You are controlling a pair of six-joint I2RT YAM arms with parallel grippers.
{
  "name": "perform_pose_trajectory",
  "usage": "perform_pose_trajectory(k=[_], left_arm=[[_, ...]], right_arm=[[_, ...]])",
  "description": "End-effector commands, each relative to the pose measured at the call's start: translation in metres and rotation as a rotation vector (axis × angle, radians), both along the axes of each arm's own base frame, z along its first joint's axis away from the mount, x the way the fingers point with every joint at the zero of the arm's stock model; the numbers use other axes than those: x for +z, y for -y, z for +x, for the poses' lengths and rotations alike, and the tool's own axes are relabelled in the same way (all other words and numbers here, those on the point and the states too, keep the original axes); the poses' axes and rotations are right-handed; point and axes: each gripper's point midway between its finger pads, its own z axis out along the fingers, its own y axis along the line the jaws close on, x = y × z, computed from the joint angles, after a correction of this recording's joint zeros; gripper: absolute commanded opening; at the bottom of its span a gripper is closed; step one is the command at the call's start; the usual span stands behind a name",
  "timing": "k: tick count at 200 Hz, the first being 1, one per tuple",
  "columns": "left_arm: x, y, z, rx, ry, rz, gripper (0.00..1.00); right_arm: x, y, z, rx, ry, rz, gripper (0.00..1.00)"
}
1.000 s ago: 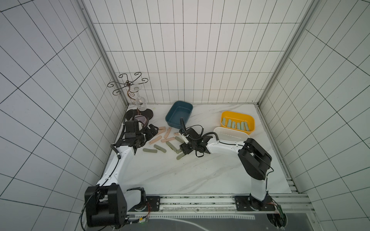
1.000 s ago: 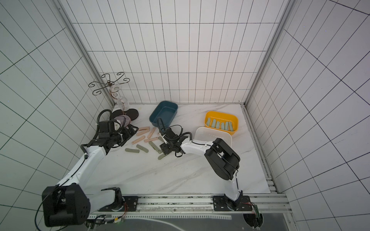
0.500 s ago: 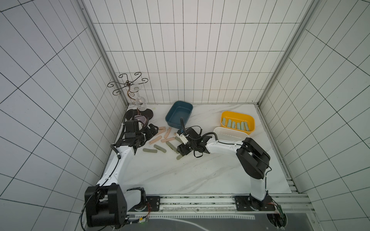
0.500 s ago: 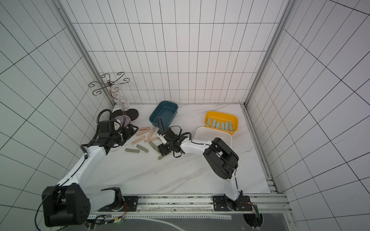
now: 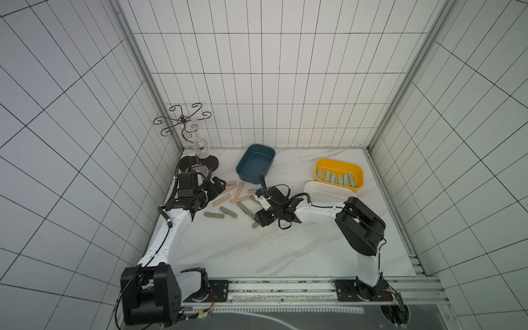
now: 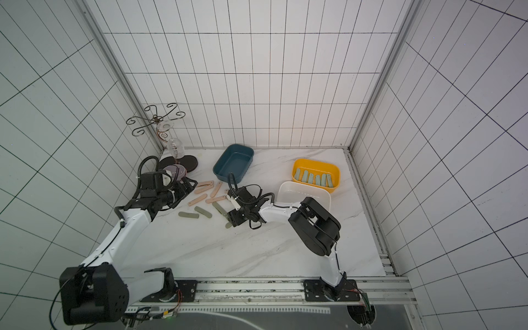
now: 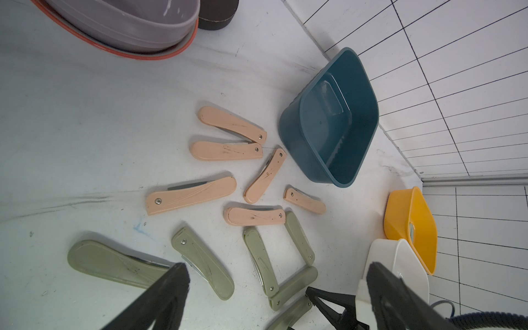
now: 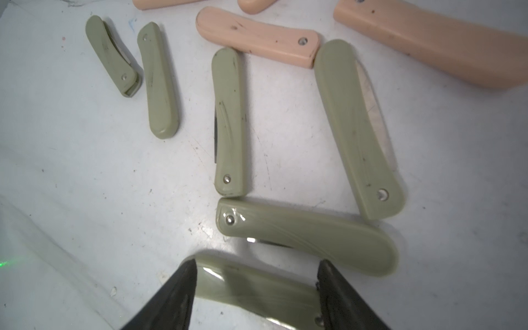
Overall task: Place the fruit knives into the storage box by color
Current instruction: Pick up the fruit knife from the center of the board.
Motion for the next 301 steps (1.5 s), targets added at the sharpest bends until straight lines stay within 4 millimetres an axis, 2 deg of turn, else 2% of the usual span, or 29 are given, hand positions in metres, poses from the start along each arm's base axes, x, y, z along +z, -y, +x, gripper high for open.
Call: perform_pose_trajectory(k=[1, 44, 124, 157, 202, 301], left_arm=[[0.005, -0.002, 0.0, 0.014, 0.023, -0.001, 0.97], [0.006, -0.002, 0.001, 0.012, 0.024, -0.002, 0.97], [0.005, -0.002, 0.002, 0.014, 0.021, -0.001, 0.97], [0.004, -0.002, 0.001, 0.013, 0.021, -0.004, 0.97], [0.003, -0.002, 0.0, 0.014, 0.021, -0.002, 0.97], [0.004, -0.003, -0.001, 0.019, 0.021, -0.004, 0.97]], right_arm=[[-0.008, 0.014, -0.007, -0.021, -0.017, -0.013, 0.68], [-0.011, 0.021, -0.021, -0.012, -0.056, 0.005, 0.67], [-0.026, 0.023, -0.073, 0.062, -0.147, 0.016, 0.65], [-0.024, 0.024, -0.063, 0.023, -0.098, -0.015, 0.65], [-0.027, 0.02, -0.044, 0.014, 0.026, -0.169, 0.64], [-0.038, -0.001, -0.044, 0.095, 0.155, -0.311, 0.57]])
